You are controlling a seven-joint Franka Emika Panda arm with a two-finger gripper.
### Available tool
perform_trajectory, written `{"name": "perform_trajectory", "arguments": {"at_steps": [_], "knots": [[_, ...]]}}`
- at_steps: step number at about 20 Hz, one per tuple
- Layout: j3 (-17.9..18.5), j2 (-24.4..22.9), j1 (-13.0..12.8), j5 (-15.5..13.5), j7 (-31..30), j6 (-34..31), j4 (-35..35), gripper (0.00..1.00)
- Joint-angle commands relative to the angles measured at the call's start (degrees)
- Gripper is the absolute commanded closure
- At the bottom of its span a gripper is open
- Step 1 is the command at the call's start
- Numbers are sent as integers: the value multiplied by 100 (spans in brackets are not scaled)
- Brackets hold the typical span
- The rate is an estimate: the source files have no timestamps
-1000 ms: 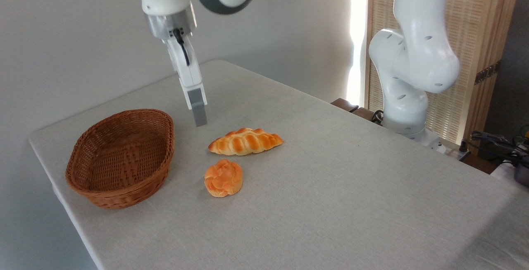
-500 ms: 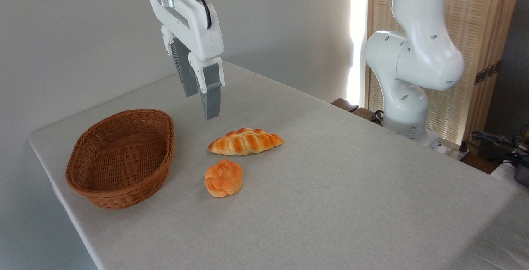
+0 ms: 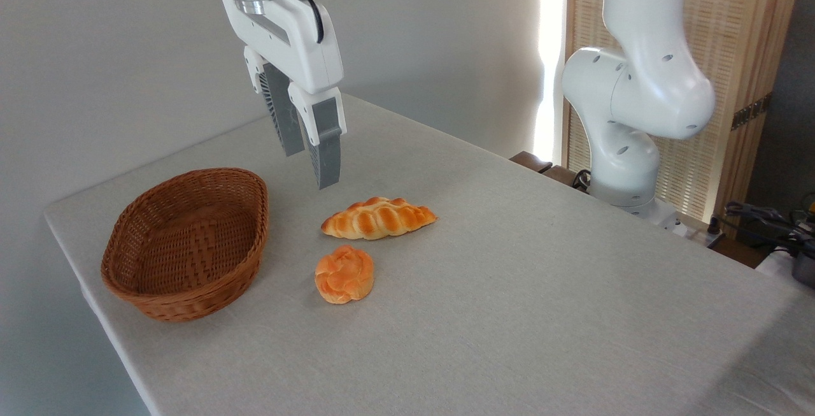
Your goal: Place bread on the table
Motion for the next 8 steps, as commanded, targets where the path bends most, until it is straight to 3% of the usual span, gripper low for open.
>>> {"name": "perform_trajectory", "arguments": {"at_steps": [1,8], "knots": [[65,-86,-63,124,-142,-159,64,0],[91,-113,-63,132,-98,-141,37,0]]}}
